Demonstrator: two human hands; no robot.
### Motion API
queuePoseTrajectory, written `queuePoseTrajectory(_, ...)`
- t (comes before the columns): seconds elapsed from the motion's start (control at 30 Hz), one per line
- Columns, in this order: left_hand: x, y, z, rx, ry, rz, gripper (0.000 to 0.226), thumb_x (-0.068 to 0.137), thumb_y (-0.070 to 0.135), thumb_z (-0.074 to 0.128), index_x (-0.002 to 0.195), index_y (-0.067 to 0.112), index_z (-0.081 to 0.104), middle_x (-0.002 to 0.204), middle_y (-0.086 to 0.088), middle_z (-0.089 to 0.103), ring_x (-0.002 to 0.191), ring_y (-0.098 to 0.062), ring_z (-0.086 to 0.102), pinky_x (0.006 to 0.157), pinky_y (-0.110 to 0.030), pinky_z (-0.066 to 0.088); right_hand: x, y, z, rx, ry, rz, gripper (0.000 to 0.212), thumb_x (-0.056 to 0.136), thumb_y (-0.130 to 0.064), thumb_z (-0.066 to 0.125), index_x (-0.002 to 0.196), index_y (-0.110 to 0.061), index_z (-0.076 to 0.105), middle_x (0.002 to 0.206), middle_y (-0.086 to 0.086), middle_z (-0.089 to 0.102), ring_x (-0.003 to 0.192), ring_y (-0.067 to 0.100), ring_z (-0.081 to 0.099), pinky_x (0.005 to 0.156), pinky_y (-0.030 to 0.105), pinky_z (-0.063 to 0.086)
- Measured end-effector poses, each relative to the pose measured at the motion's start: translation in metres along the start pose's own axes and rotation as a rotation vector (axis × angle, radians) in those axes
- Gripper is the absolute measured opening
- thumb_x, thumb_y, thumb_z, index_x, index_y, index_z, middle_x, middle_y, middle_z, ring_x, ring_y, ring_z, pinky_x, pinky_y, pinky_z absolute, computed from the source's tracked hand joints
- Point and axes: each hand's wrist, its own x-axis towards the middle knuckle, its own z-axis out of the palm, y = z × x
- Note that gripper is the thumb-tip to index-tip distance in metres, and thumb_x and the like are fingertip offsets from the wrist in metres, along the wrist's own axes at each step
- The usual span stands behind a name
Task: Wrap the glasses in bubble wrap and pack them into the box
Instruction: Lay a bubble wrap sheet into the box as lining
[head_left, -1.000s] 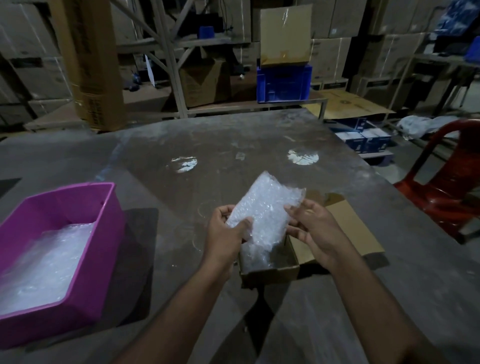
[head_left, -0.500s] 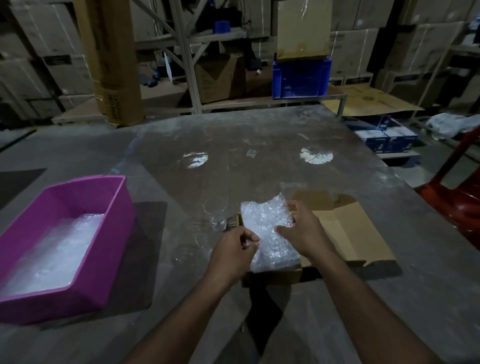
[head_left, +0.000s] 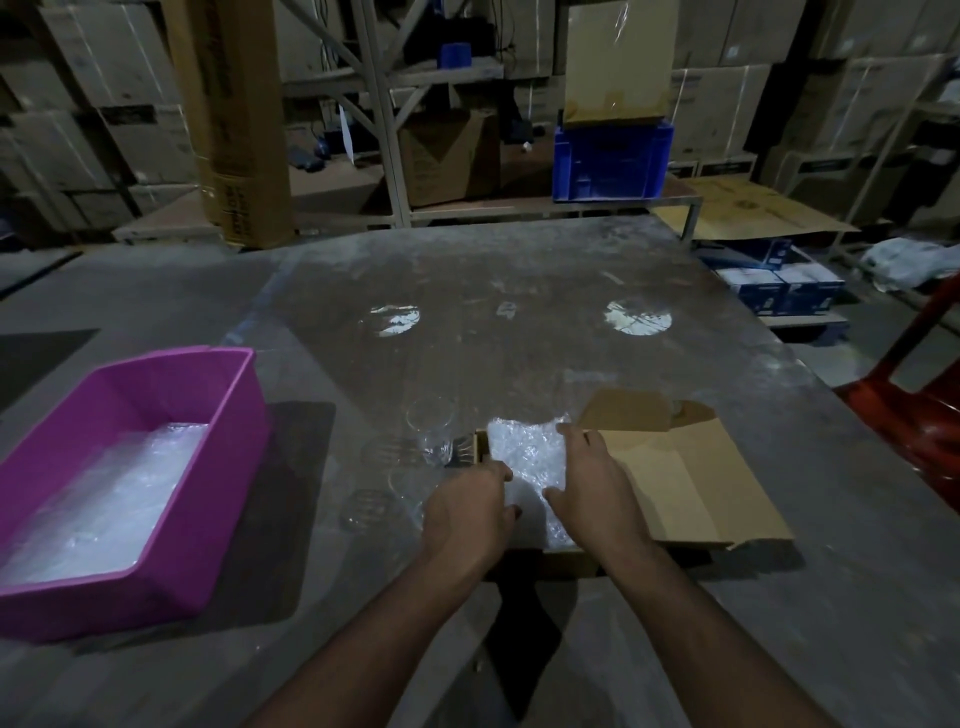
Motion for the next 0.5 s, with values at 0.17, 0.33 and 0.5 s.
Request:
queuePoseTrajectory(0.17, 0.002, -0.003, 0.003, 0.128, -0.02, 0.028, 0.034, 0.091, 0.038, 0.067, 0.122, 0.025, 0.066, 0.116, -0.001, 0.072, 0.108, -0.022, 0.067, 0.087, -0.034, 0.053, -0.003, 0.001, 0.004, -0.154, 0.002, -0.076, 0.047, 0.086, -0.017, 0.073, 0.13, -0.018, 0.056, 0.132, 0.005, 0.048, 0.11, 0.026, 0.059, 0.09, 0.037, 0.051)
queuePoseTrajectory(0.33, 0.007, -0.003, 0.004, 0.234, -0.093, 0.061, 0.035, 0.094, 0.036, 0.065, 0.125, 0.022, 0.064, 0.118, -0.005, 0.071, 0.11, -0.026, 0.067, 0.086, -0.035, 0.051, 0.002, 0.001, 0.013, -0.284, 0.105, -0.202, 0.039, 0.073, -0.004, 0.077, 0.109, -0.017, 0.071, 0.116, 0.003, 0.058, 0.112, 0.023, 0.049, 0.081, 0.036, 0.053)
queuePoseTrajectory(0.5, 0.01, -0.002, 0.005, 0.338, -0.183, 0.097, 0.033, 0.097, 0.025, 0.062, 0.13, 0.02, 0.064, 0.125, -0.005, 0.069, 0.115, -0.025, 0.066, 0.09, -0.035, 0.052, 0.017, -0.002, 0.016, -0.277, -0.01, -0.354, 0.043, 0.074, 0.008, 0.058, 0.111, -0.011, 0.071, 0.118, 0.007, 0.062, 0.118, 0.026, 0.051, 0.086, 0.04, 0.05)
